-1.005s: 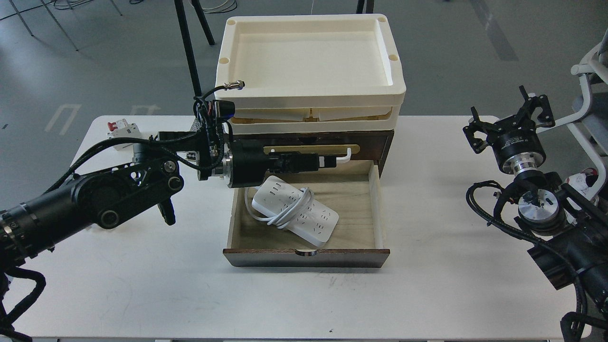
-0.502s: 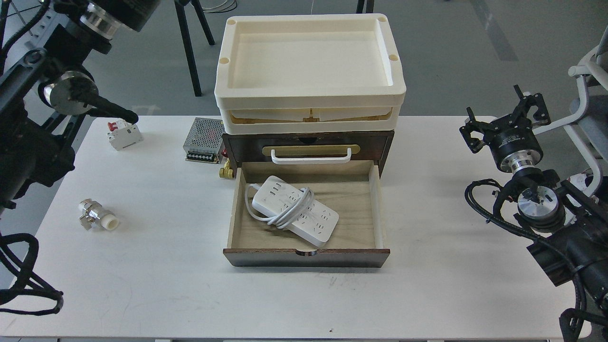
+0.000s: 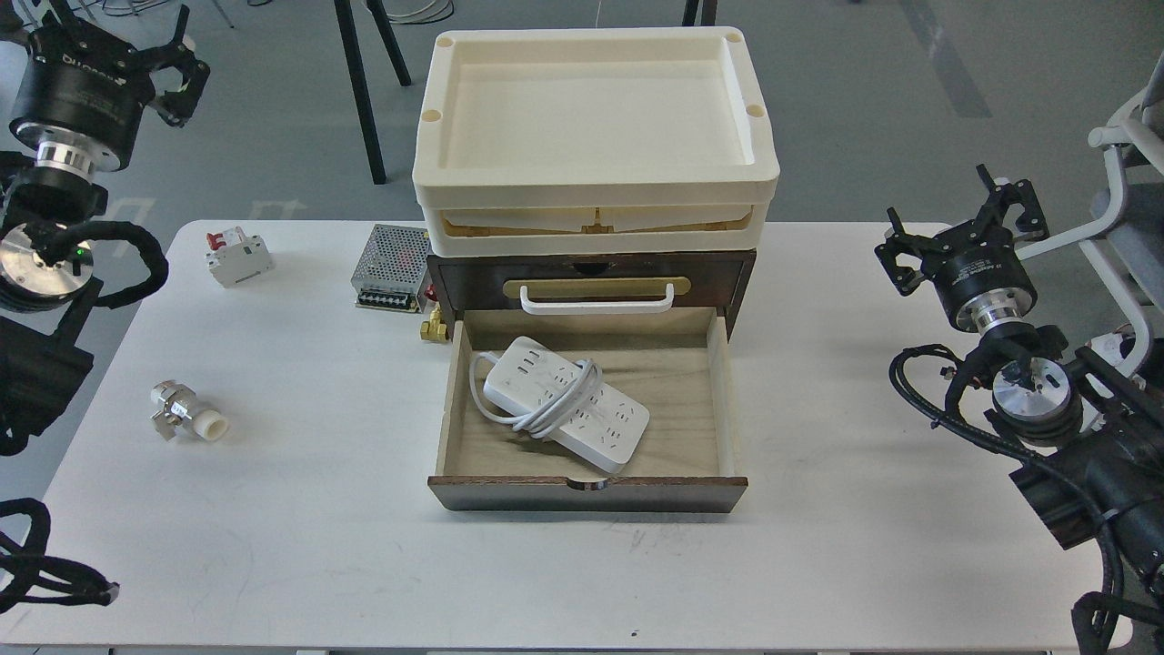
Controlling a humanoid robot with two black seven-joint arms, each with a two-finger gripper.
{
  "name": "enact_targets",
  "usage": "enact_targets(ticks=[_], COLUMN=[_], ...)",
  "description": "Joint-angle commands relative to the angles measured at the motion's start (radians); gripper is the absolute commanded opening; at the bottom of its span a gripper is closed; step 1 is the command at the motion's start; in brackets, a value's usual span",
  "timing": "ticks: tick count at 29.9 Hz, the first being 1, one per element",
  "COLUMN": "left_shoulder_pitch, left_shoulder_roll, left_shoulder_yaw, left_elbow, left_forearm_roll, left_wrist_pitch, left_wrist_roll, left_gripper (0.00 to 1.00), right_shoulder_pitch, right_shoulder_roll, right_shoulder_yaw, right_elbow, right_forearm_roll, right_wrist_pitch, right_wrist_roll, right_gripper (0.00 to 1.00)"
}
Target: Put charging cable into cabinet
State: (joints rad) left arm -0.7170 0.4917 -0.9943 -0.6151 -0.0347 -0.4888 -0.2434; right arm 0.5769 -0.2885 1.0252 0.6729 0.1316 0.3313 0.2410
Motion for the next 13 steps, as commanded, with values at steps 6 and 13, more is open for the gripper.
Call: enact_targets(ticks=[6,13], left_shoulder_pitch=[0.093,0.137], left_shoulder_roll=[-0.084,-0.099], left_shoulder_yaw=[0.000,0.008], left_elbow=[0.066,0.066], left_forearm_roll=[-0.004,-0.002], left_wrist_pitch=[0.000,0.000], left_wrist_roll=[0.001,-0.008], left_gripper=[1.00,1.00], right_shoulder_pitch=[0.006,0.008], right_shoulder_roll=[0.000,0.000], right_shoulder_yaw=[0.007,0.007], right_elbow=[-0.001,0.000], right_forearm_roll=[0.000,-0.001], right_wrist_pitch=[-0.005,0.000], right_wrist_roll=[0.008,0.015], right_gripper=[1.00,1.00])
